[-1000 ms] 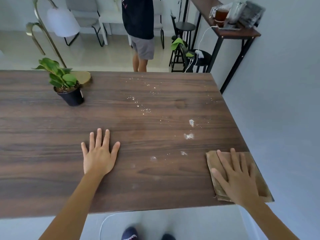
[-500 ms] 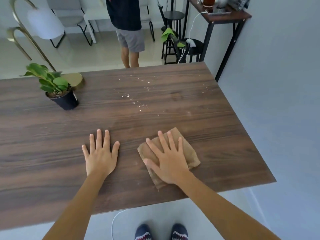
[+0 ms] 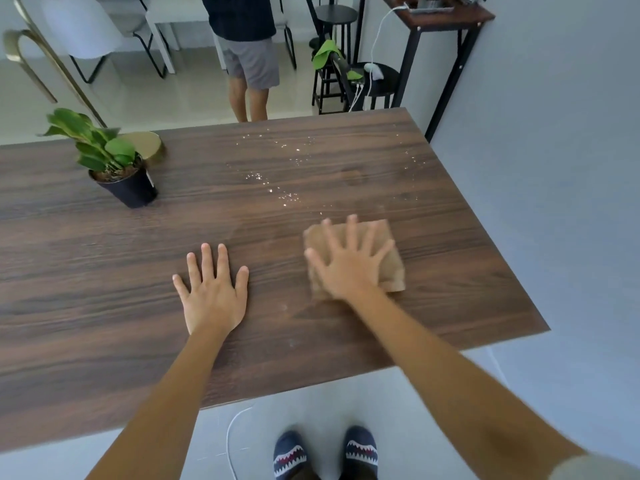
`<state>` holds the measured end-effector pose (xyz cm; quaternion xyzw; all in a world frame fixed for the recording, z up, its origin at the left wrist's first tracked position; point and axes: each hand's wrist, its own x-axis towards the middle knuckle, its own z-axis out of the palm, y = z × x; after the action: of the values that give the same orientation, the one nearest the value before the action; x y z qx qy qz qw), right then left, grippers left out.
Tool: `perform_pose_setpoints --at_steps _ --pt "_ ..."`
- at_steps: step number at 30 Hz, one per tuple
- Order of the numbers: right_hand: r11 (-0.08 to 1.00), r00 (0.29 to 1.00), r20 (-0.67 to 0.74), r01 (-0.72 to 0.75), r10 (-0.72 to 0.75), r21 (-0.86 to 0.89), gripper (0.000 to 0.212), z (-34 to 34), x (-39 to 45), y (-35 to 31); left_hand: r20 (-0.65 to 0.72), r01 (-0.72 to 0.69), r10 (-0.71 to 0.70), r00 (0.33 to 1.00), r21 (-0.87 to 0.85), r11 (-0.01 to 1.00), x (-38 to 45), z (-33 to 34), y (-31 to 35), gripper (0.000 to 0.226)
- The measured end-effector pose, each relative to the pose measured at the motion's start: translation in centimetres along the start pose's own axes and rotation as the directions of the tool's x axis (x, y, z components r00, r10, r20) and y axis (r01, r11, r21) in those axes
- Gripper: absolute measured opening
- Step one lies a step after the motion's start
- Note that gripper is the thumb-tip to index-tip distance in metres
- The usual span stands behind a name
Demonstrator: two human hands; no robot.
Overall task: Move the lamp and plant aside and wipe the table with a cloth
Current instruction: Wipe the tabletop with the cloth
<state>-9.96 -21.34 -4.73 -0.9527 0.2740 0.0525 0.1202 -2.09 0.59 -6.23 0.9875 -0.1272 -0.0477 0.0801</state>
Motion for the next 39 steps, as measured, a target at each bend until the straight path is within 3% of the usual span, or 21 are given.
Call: perform_pose_setpoints --at_steps 2,4,7,9,11,13,15,18,21,25,28,34,37,39 --pt "0.975 0.975 -0.015 0.220 -0.221 -0.037 0.071 1.3 -5.5 -0.4 0.002 -0.013 0.013 1.000 -0.004 1.000 -0.1 0.0 -0.1 0.067" --pt "0.956 0.957 -0.042 0.283 -0.287 -0.075 0.069 1.5 -9.2 3.8 -0.006 -0.014 0.014 1.000 -0.009 1.000 -0.2 0.0 -0.3 0.067" --pt "0.993 0.997 -0.062 -0.046 0.039 -0.109 0.070 -0.6 -11.2 13.5 -0.007 -0.028 0.028 1.000 -0.019 0.999 -0.2 0.0 -0.3 0.068" --pt "0.949 0.950 -0.040 -0.310 0.308 -0.048 0.072 -2.5 -9.1 18.0 -0.003 -0.025 0.025 1.000 -0.025 0.999 -0.2 0.0 0.0 0.067" --pt "0.890 0.889 -0.032 -0.455 0.456 0.022 0.078 -3.9 -4.9 18.4 -0.007 -0.022 0.021 1.000 -0.017 1.000 -0.2 0.0 0.2 0.068" --pt "0.863 0.863 -0.036 -0.501 0.504 0.062 0.085 -4.4 -0.8 15.8 0.001 -0.022 0.022 1.000 -0.010 1.000 -0.1 0.0 0.0 0.068" --pt "0.911 0.911 -0.009 -0.411 0.412 0.041 0.084 -3.8 1.3 12.1 0.003 -0.021 0.021 1.000 -0.003 1.000 0.0 0.0 -0.2 0.068" --pt "0.995 0.996 -0.004 -0.094 0.093 -0.026 0.075 -1.6 -2.0 8.6 0.011 -0.014 0.014 1.000 0.000 1.000 -0.1 0.1 -0.5 0.068" --pt "0.991 0.993 -0.076 0.086 -0.094 -0.107 0.072 -0.7 -8.1 11.7 0.000 -0.022 0.022 1.000 0.002 1.000 0.0 0.1 -0.4 0.068" --pt "0.991 0.991 -0.085 -0.106 0.100 -0.081 0.082 -2.3 -11.4 21.0 0.002 -0.016 0.016 1.000 0.006 1.000 -0.1 0.1 -0.1 0.067" --pt "0.989 0.992 -0.049 -0.123 0.119 -0.083 0.082 -3.8 -8.2 24.1 0.000 -0.007 0.007 1.000 0.009 1.000 0.1 0.1 0.1 0.068" --pt "0.996 0.998 0.001 -0.056 0.056 -0.070 0.078 -5.9 4.3 23.2 -0.002 0.016 -0.016 1.000 0.027 1.000 0.4 0.2 0.2 0.069" --pt "0.993 0.996 -0.016 -0.087 0.086 -0.084 0.082 -5.3 3.7 22.1 0.009 0.024 -0.024 1.000 0.026 0.999 0.2 0.1 0.2 0.069" --pt "0.995 0.998 -0.064 -0.032 0.026 -0.091 0.087 -4.0 0.0 21.1 0.015 0.024 -0.024 1.000 0.009 1.000 0.0 0.0 0.3 0.069"
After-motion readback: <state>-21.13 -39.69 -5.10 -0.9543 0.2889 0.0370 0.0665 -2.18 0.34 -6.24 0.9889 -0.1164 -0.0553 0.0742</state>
